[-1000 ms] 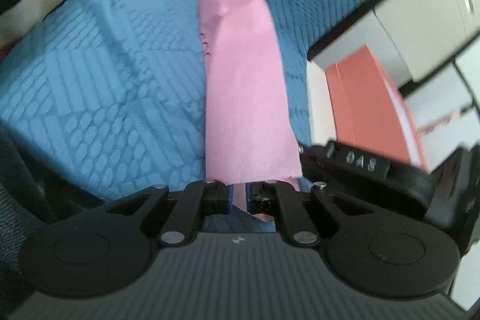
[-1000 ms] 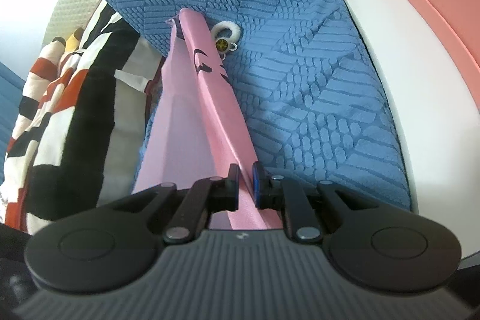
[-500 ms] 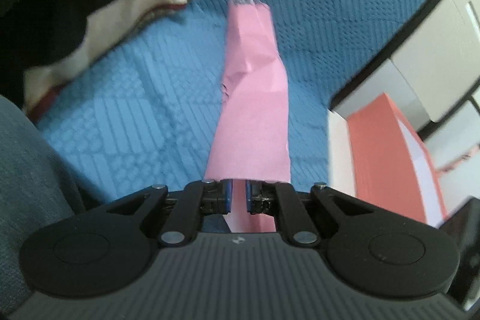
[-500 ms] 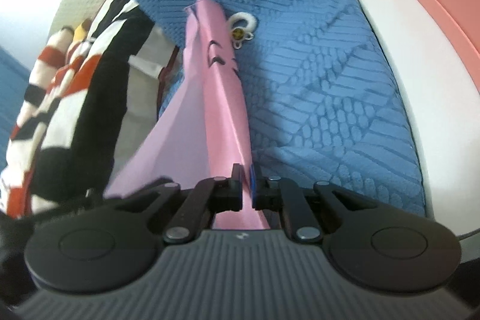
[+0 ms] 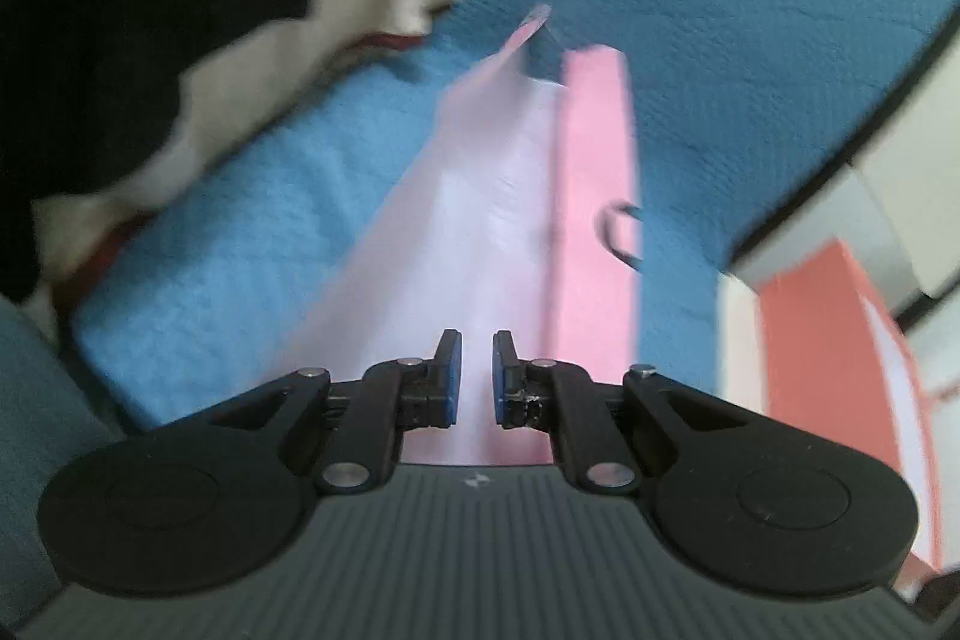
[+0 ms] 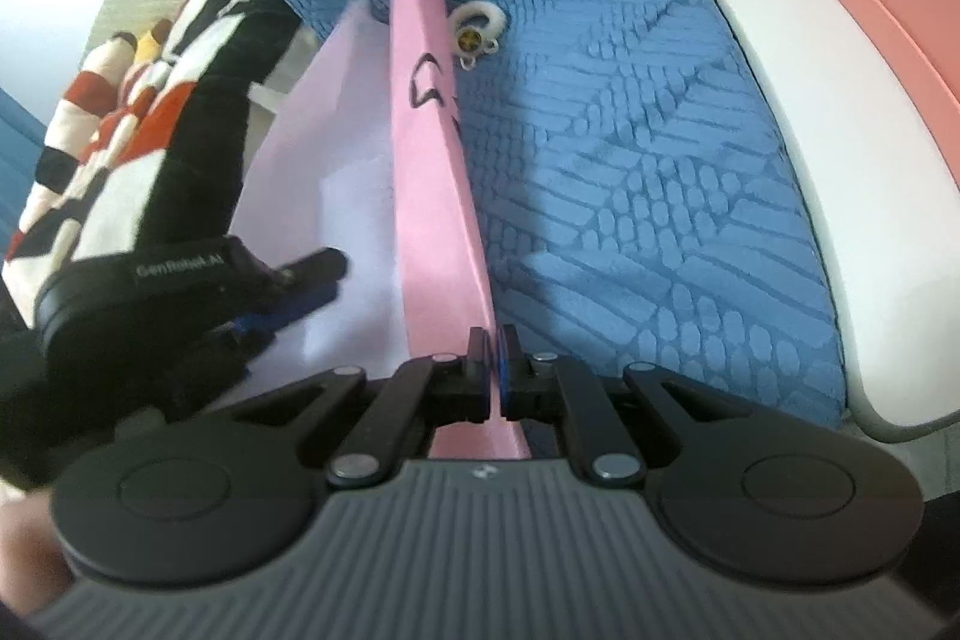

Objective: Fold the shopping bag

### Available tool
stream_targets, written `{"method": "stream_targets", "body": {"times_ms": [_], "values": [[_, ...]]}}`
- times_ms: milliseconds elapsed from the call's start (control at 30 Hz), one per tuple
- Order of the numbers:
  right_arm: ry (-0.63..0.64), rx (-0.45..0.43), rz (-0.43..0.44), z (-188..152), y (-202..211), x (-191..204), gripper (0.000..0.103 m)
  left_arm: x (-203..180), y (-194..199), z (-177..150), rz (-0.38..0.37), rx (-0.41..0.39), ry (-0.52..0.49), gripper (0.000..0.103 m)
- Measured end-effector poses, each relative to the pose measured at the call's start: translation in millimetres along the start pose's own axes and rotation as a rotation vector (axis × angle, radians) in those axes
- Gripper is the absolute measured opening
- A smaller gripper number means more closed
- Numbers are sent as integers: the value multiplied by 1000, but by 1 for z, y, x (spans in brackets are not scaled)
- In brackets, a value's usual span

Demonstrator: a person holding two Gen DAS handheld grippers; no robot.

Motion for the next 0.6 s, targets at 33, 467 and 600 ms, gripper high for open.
{"method": "stream_targets", "body": {"times_ms": [33, 467, 600], "values": [[1, 4, -2, -1, -1, 0, 6, 4, -5, 2, 1, 15, 8, 11], [-19, -16, -55, 7, -2, -7, 25, -12, -52, 11, -238, 164, -45, 11], [-16, -73, -75, 27, 6, -7, 36, -17, -56, 13, -286, 190, -77, 11]]}}
Point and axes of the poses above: each gripper's, at about its wrist camera, not at the fingertips, and y roughly against the way its jaws point, x to its left, z to its top, the point moved 2 cm from there along -y, roughly the way its jaws point, and after that the axes turned 13 degrees about z, right-handed, at the moved point
